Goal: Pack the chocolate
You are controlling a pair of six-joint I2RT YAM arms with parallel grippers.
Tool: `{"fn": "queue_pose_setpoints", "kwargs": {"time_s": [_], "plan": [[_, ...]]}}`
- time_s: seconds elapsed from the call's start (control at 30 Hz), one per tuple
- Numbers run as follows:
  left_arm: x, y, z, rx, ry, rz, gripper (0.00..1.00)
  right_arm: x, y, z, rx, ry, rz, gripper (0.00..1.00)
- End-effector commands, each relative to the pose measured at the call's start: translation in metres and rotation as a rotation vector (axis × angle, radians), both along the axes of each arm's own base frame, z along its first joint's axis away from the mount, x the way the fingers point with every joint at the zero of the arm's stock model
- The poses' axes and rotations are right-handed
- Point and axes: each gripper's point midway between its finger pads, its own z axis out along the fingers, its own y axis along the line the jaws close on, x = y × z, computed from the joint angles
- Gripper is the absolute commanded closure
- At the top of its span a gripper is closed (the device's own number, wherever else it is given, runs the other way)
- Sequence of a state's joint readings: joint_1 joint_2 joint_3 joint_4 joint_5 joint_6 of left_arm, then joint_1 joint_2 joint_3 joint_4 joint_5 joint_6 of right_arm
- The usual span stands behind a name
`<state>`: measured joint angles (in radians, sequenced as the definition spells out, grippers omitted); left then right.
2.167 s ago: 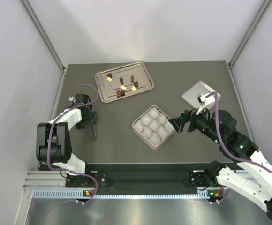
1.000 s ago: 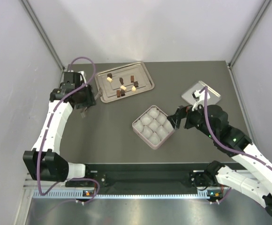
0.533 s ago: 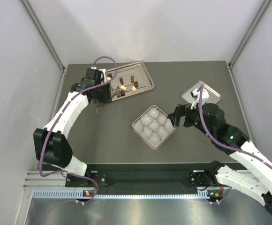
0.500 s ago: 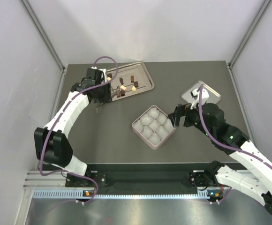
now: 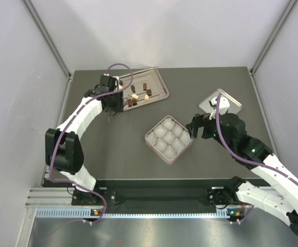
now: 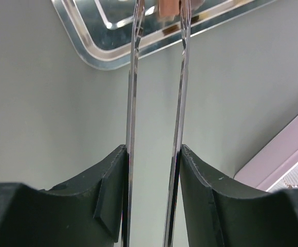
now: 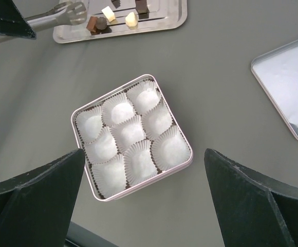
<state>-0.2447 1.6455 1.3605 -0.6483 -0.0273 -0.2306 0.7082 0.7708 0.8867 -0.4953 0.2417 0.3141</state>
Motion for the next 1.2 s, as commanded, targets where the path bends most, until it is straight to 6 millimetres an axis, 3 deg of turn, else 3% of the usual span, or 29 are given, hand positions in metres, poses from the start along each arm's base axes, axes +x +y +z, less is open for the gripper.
{"fn": "queue_pose_setpoints", "kwargs": {"time_s": [0.0, 0.5, 0.97, 1.17], "plan": [[0.023, -0.006, 0.013, -0.012, -0.095, -0.018, 0.52, 0.007, -0.005, 0.033, 0.038, -0.082, -0.032, 0.0], [0.026, -0.008, -0.028, 0.002, -0.012, -0.018, 0.51, 0.005, -0.007, 0.035, 0.045, -0.088, -0.036, 0.0], [0.026, -0.011, -0.018, -0.027, -0.038, -0.018, 0.46, 0.006, -0.006, 0.029, 0.04, -0.075, -0.036, 0.0], [0.026, -0.012, -0.024, -0.024, -0.026, -0.018, 0.45, 0.005, -0.007, 0.029, 0.045, -0.077, -0.038, 0.0]]}}
